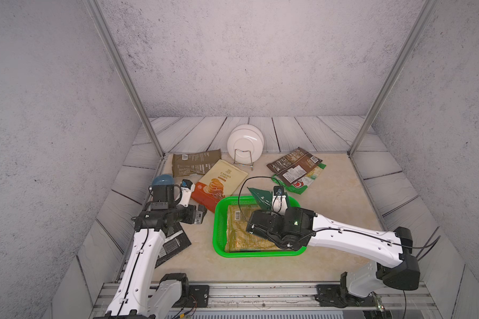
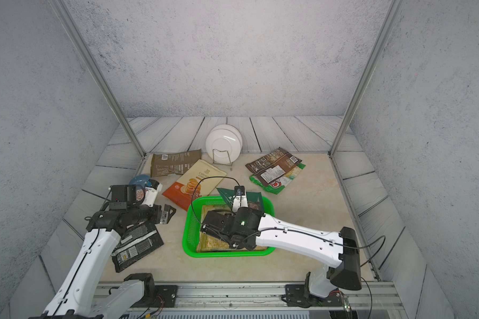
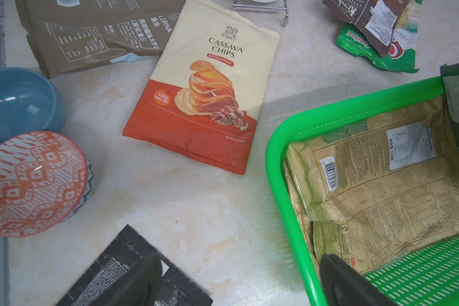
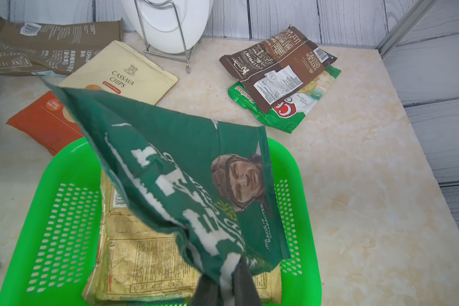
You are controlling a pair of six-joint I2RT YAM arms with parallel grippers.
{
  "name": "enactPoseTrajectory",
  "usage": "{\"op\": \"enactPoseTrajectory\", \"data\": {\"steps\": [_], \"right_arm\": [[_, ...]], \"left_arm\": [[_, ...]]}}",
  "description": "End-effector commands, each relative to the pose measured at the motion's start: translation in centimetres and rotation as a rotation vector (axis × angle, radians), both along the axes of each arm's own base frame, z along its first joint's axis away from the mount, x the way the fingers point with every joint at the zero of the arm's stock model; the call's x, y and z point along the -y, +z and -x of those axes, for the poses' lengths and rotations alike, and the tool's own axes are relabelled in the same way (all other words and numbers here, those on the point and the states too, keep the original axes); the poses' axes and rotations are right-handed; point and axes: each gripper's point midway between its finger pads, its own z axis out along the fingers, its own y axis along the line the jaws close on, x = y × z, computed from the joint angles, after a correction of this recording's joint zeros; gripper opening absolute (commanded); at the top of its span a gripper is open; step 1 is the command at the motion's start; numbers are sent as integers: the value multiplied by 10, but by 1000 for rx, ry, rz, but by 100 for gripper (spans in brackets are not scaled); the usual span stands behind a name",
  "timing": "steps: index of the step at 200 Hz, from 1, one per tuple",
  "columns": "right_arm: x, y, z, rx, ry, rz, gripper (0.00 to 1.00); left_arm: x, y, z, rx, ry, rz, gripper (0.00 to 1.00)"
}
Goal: Put the potato chips into the basket
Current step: Place the potato chip in the basket.
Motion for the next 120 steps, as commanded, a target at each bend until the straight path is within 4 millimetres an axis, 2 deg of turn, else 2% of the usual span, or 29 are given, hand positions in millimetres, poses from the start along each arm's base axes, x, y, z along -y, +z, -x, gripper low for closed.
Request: {"op": "enactPoseTrajectory", "data": {"steps": [1,33,63,79,102,120], "right_arm": [[-8,-14,1,-15,-11,-7,0],[-22,-23,9,-42,-6,-13,0],[-27,-16,21,-15,-48,-10,0],[-32,-20,26,-11,-63,-3,0],[-35,-27,25,-14,-98,30,0],[-37,-24,21,18,-122,59,0]], "left_arm": [[1,-1,1,4,-6,-6,100],[1,-1,2,4,-4,-5,100],[0,0,2,5,-3,-5,100],[1,0,2,8,-5,-5,100],[0,1,2,10,-3,-6,100],[0,1,2,11,-2,-8,100]]}}
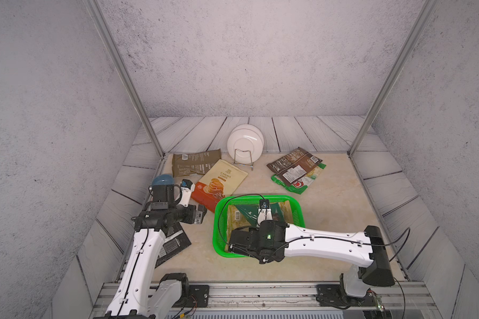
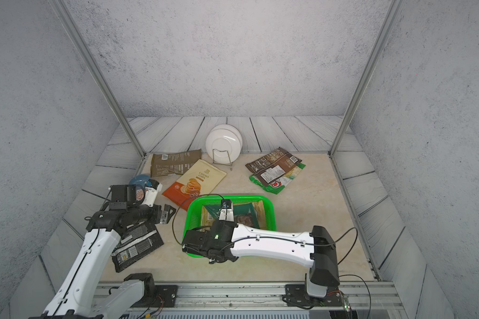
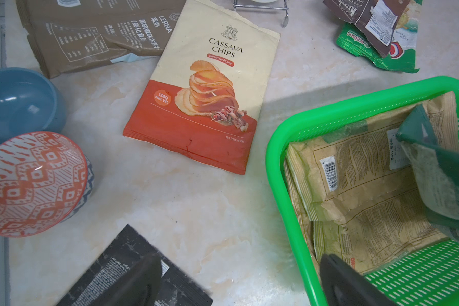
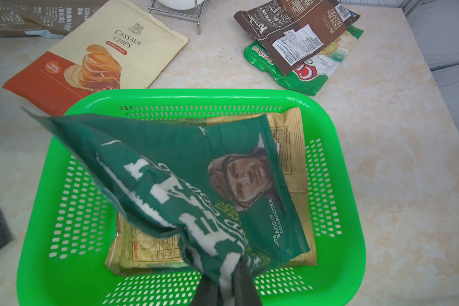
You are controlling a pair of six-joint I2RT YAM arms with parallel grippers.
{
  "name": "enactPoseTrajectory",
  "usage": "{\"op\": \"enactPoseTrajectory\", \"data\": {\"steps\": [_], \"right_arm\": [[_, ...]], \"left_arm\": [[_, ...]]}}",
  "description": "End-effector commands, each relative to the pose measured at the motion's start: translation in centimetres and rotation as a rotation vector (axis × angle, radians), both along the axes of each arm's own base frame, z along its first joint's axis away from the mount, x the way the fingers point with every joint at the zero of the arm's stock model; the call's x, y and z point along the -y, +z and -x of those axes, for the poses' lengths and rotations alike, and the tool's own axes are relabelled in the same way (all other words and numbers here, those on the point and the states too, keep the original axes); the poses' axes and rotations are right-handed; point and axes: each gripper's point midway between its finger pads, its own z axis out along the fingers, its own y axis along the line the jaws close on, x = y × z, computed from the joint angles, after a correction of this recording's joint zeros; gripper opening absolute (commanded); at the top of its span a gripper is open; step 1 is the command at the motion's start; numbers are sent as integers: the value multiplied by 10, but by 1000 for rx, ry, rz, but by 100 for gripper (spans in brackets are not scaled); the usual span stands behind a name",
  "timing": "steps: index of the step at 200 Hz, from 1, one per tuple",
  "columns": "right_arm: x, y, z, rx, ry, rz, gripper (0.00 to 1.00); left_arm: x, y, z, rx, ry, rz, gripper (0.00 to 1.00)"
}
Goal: Put the potato chips into the basket
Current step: Place the potato chip in the basket.
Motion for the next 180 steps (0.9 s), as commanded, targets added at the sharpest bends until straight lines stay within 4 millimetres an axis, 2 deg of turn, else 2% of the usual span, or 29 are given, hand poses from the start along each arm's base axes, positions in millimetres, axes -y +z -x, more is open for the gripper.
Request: {"op": "enactPoseTrajectory", "data": {"steps": [1,34,42,72,87,97,116,135,160,180], "right_arm": [[7,7,-11,84,-69,61,0],[-2,5,-17,128,-81,72,0],[-7,3,-18,127,-73,62,4],[-26,2,-17,95,-1,30,27],[-31,6,-16,90,25,8,54],[-31,8,-16,89,34,-6,65],[-35,15,-18,92,81,-32,67],[-39,12,-18,24,144,-83,67],[-48,-1,-21,-86,271,-211,65],[-67,-15,-10,-180,425,-348,62]], "left_arm": [[0,1,2,10,-3,-6,100],[0,0,2,10,-4,-7,100],[0,1,2,10,-3,-8,100],[1,1,2,10,-4,-6,100],[0,0,2,8,-3,-6,100],[1,1,2,11,-4,-5,100],[1,0,3,8,-5,-4,100],[1,0,3,6,-8,-2,100],[2,0,3,7,-13,0,100],[2,0,3,5,-13,2,100]]}}
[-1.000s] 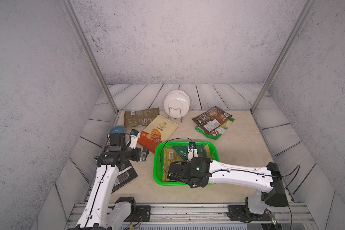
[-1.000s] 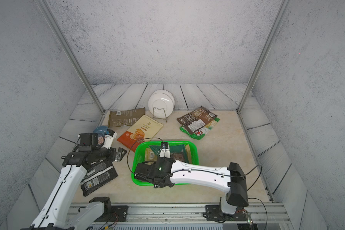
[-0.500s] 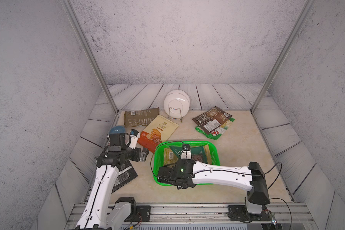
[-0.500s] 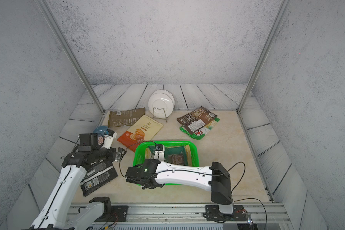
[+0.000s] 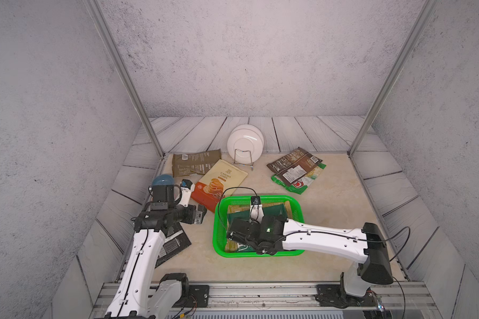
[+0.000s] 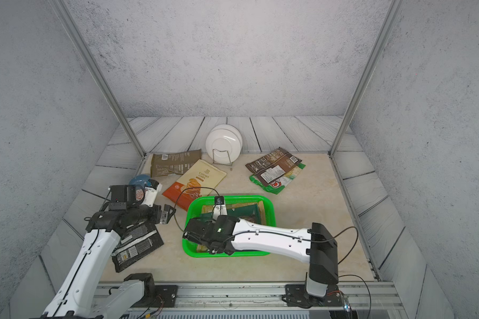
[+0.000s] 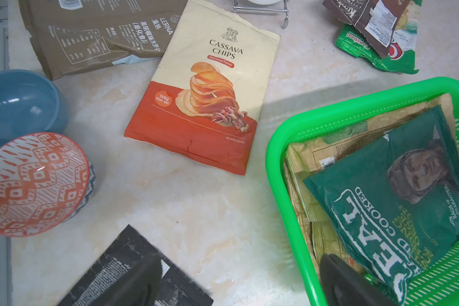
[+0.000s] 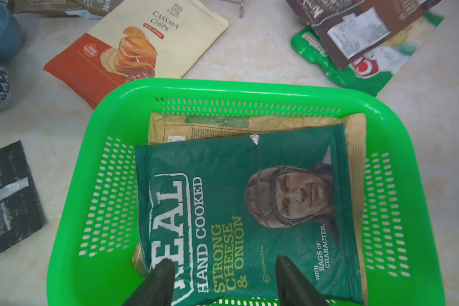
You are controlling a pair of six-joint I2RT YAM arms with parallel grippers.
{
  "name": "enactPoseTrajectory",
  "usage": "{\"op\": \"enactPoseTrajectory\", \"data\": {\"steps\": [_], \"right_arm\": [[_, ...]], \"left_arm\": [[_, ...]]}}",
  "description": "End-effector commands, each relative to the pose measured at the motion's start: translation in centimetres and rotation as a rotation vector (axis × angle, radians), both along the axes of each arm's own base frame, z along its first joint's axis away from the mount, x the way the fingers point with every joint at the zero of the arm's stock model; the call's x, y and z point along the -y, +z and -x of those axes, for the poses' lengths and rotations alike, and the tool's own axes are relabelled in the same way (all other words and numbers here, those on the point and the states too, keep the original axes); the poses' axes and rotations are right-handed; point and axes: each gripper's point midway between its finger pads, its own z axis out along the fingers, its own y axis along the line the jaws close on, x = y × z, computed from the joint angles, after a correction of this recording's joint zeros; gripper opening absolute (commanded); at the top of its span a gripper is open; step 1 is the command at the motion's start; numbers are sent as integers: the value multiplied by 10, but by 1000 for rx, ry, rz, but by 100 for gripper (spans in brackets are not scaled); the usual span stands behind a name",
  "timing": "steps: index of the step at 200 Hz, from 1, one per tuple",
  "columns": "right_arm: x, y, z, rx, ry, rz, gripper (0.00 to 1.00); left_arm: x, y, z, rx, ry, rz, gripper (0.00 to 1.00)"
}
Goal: Put the potato chips into the basket
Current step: Place the potato chip in the basket.
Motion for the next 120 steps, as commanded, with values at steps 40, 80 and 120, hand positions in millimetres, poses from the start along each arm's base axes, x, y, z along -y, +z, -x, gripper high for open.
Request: {"op": "enactPoseTrajectory", "data": {"steps": [40,80,120], "right_arm": [[-47,-24,33,-258,361,-230,60],[-59,-64,45,-431,401,-202,59],[-66,-92,40,-476,394,-205,59]], "left_arm": [[3,-2,3,-1,-14,2,100],[2,-2,3,-3,-12,0,100],[2,-3,2,-6,-10,-2,100]]}}
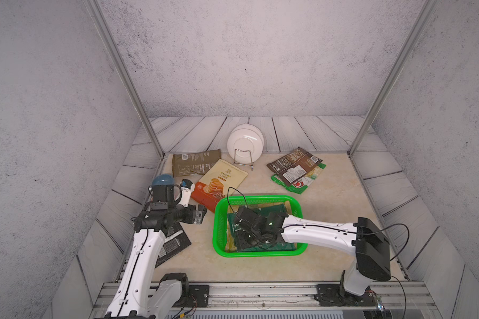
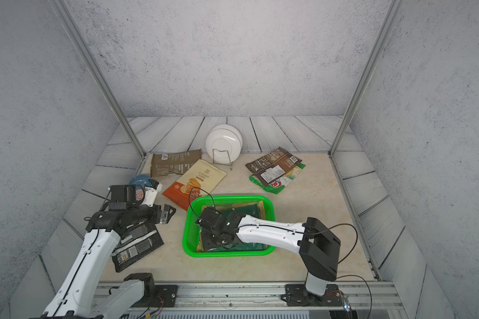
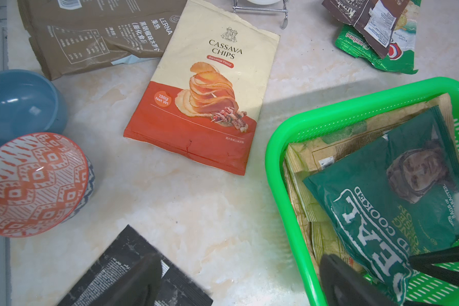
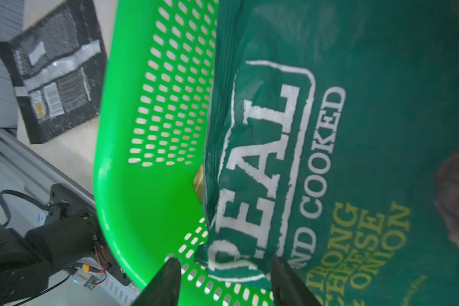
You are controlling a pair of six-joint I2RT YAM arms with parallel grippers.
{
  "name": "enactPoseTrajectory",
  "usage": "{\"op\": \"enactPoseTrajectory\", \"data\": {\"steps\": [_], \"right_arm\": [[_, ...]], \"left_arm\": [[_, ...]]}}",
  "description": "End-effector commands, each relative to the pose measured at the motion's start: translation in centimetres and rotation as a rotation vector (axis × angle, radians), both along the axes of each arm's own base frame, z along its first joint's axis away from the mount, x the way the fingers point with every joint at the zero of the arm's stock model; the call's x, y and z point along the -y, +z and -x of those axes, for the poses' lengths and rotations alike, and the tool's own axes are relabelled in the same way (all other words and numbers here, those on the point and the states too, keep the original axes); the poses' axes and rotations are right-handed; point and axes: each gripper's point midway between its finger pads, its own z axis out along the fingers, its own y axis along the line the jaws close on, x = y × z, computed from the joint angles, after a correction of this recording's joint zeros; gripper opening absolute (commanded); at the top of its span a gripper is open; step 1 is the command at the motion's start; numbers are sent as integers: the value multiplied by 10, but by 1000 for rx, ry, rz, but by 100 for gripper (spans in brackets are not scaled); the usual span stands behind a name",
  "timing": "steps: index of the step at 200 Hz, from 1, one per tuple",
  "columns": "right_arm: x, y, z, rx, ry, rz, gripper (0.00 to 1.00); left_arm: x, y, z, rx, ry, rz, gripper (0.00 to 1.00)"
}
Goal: Put the potato chips into the basket
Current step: Place the potato chip in the basket, then pick up the potato chip from the center of the board.
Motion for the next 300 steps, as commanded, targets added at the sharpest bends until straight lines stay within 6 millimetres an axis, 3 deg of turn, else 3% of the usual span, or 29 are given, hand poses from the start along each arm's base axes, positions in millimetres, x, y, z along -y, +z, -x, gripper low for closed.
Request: {"op": "enactPoseTrajectory", "data": {"steps": [1,35,71,107,144,164,217,238,271,300], "right_arm": [[-8,-14,3,-47,32,-20,59],[-14,-12,1,-49,60,-44,63],[-5,22,-8,13,80,-70,68],[33,58,-42,83,25,-68,70],[90,95,-102,249,-92,-16,73],[125,103,-142,287,-173,36,73],[183,90,-245,334,-292,225,73],[200,73,-281,325,-306,316,73],[214,44,-322,289,-274,427,72],[217,12,-345,230,-233,468,72]], "left_arm": [[1,-3,2,-6,-9,-3,100],[1,-4,2,-10,-10,-4,100],[2,-4,2,-11,-10,-2,100],[2,-4,2,-11,-11,-1,100],[2,-4,2,-13,-11,-1,100],[2,-5,2,-17,-12,-1,100],[4,-6,3,-23,-25,6,100],[6,-6,4,-26,-36,12,100],[7,-6,4,-29,-38,15,100],[7,-8,4,-32,-40,15,100]]}}
